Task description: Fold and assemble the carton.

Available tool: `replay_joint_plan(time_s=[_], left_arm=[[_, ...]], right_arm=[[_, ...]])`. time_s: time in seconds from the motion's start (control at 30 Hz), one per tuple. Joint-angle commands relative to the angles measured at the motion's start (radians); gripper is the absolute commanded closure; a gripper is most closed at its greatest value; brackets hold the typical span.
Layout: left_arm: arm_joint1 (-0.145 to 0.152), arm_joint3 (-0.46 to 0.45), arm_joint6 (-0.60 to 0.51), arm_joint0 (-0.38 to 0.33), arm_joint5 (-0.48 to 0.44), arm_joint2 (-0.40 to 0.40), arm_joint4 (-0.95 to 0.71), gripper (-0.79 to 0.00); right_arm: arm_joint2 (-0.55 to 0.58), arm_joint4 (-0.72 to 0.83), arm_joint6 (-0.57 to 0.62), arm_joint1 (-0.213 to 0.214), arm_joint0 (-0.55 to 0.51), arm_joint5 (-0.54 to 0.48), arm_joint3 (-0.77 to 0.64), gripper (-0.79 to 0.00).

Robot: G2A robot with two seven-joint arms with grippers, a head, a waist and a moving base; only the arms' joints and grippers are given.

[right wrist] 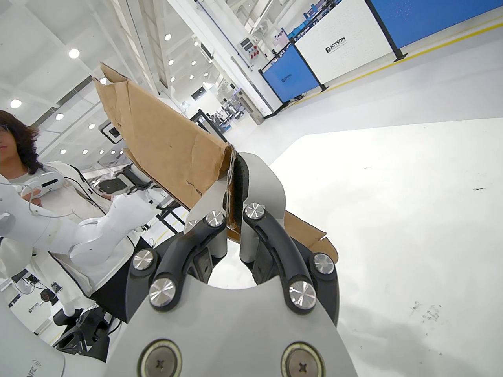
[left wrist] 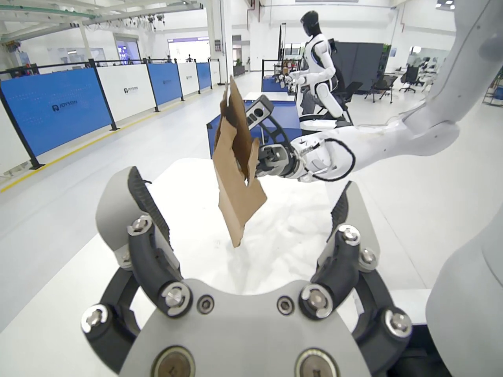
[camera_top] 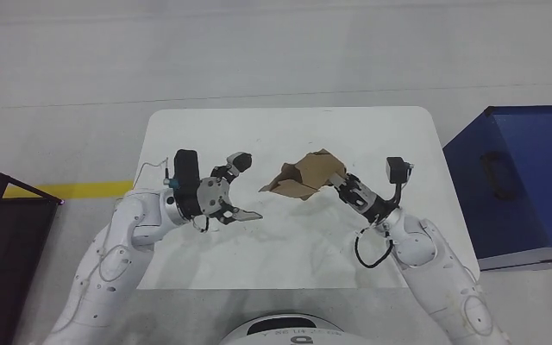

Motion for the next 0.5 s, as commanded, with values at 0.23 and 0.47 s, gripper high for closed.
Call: replay_joint_plan(time_s=[0.23, 0.47], left_arm=[[0.0, 0.027, 0.045, -0.021, 0.002, 0.03, 0.028, -0.302], [-0.005, 0.037, 0.062, -0.037, 0.012, 0.041, 0.058, 0.0]], right_arm=[[0.01, 0.012, 0.007, 0.001, -0.003, -0.012, 0.002, 0.0], [0.009, 0.01, 0.007, -0.001, -0.008, -0.014, -0.001, 0.0]])
